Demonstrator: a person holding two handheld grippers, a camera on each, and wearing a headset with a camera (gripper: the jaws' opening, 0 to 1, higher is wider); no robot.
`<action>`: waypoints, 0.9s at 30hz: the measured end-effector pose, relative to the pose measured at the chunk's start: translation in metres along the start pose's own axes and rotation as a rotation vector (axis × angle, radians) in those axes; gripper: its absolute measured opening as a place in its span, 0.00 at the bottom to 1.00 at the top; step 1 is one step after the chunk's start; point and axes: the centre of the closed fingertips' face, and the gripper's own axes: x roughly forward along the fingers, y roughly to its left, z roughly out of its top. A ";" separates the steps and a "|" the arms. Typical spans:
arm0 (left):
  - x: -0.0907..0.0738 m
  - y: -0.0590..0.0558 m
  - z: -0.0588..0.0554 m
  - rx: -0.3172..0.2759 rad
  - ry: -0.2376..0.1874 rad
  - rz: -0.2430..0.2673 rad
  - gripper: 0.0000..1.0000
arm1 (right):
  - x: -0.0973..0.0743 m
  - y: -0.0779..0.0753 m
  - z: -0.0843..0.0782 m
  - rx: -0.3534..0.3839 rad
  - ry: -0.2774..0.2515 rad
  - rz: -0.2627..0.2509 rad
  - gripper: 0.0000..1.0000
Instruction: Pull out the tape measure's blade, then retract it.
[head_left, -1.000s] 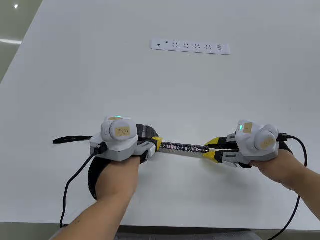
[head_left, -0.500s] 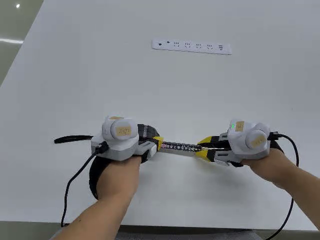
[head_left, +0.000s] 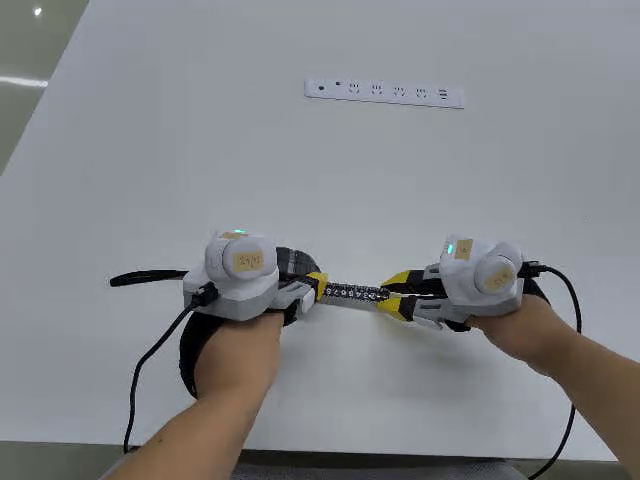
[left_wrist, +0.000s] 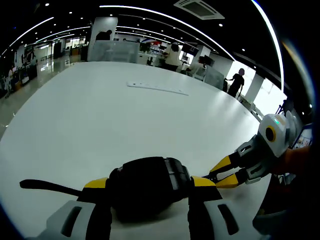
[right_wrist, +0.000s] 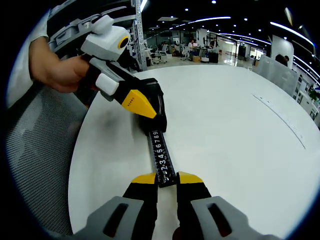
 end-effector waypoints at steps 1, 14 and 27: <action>0.000 0.000 0.000 0.000 0.000 0.000 0.58 | 0.001 0.000 0.001 0.001 -0.001 0.001 0.09; 0.000 0.000 0.000 0.001 0.002 0.000 0.58 | 0.020 0.006 0.013 0.016 -0.023 0.016 0.09; 0.000 0.001 0.000 -0.003 0.003 -0.002 0.58 | 0.028 0.008 0.020 0.027 -0.035 0.030 0.09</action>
